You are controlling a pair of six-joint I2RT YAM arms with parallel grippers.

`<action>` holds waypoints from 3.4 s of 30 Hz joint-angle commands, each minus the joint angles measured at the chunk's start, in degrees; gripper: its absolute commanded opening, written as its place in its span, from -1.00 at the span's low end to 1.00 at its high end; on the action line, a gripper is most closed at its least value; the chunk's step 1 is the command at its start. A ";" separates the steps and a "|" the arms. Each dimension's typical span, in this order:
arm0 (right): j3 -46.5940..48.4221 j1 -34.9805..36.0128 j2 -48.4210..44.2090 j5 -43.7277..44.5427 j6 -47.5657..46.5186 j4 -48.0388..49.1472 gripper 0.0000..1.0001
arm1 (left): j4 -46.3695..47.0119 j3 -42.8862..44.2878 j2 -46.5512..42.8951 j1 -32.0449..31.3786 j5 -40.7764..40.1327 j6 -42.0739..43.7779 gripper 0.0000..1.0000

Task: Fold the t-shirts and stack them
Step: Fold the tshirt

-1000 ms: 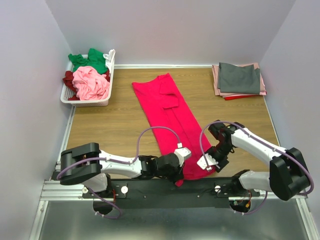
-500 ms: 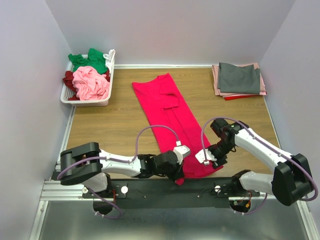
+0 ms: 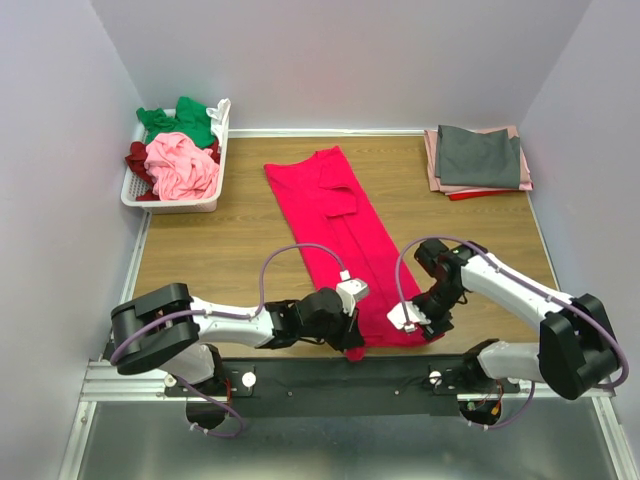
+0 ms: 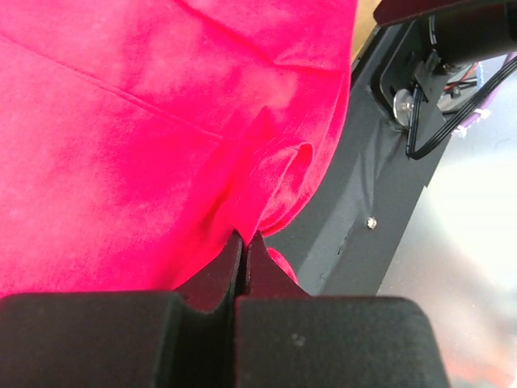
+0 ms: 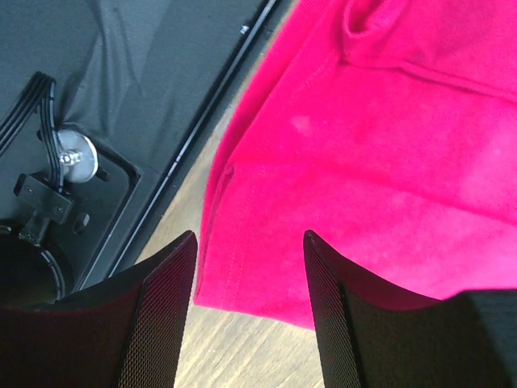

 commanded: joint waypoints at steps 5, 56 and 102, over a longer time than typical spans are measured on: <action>1.02 4.19 1.14 1.32 4.54 1.24 0.24 | 2.59 0.97 1.36 1.88 3.92 -0.79 -1.00; 28.34 5.87 22.93 11.51 31.00 18.46 -0.99 | -8.92 4.22 -5.49 27.27 10.60 5.88 -1.00; 72.39 0.42 59.24 13.27 45.06 22.15 -0.96 | -21.40 32.87 19.38 49.08 14.82 23.46 -1.00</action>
